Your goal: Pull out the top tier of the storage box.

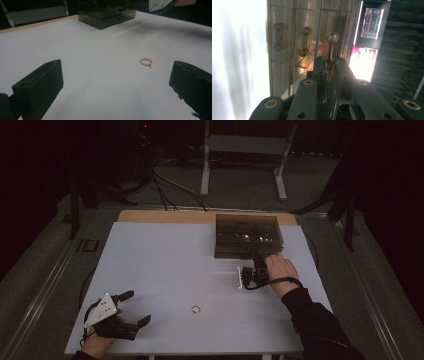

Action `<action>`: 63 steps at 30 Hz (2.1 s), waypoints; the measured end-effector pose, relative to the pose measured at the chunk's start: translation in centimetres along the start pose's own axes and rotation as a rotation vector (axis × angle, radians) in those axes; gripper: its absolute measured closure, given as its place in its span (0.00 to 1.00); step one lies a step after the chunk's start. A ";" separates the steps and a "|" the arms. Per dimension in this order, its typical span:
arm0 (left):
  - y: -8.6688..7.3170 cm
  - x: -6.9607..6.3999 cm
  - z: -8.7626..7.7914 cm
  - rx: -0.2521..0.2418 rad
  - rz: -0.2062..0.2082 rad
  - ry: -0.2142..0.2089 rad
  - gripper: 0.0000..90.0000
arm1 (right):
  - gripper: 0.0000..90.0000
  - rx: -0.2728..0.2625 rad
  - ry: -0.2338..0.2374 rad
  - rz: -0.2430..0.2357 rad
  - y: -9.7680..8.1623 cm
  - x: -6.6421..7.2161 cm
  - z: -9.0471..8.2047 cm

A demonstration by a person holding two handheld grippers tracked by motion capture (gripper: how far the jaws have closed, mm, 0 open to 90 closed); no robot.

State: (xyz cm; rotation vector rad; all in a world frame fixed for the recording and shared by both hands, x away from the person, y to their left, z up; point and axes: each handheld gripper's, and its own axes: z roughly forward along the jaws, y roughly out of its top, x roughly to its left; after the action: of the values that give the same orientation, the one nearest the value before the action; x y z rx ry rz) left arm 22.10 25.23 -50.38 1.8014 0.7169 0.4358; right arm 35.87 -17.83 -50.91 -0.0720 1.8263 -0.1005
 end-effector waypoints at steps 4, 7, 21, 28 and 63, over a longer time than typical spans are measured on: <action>0.0 0.0 0.0 0.003 -0.002 0.005 0.00 | 0.90 -0.005 0.001 -0.001 -0.1 0.0 -0.1; 0.0 0.0 -0.1 -0.002 -0.002 0.005 0.00 | 0.90 0.000 0.008 0.001 0.0 -0.1 -0.1; -0.1 0.1 0.0 0.002 -0.009 0.001 0.00 | 0.90 -0.016 0.022 0.012 -0.2 -0.2 -0.4; 0.0 0.0 0.0 0.003 -0.005 0.004 0.00 | 0.78 -0.090 0.111 0.093 -0.8 -1.1 -0.6; 0.0 0.0 0.0 0.014 0.000 0.006 0.00 | 0.02 -0.319 0.601 0.550 -6.8 -3.9 -1.9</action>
State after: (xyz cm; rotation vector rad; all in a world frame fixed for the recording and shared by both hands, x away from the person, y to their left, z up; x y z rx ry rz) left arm 22.11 25.18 -50.40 1.8142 0.7259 0.4376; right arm 35.06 -24.12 -45.93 0.2635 2.3786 0.6177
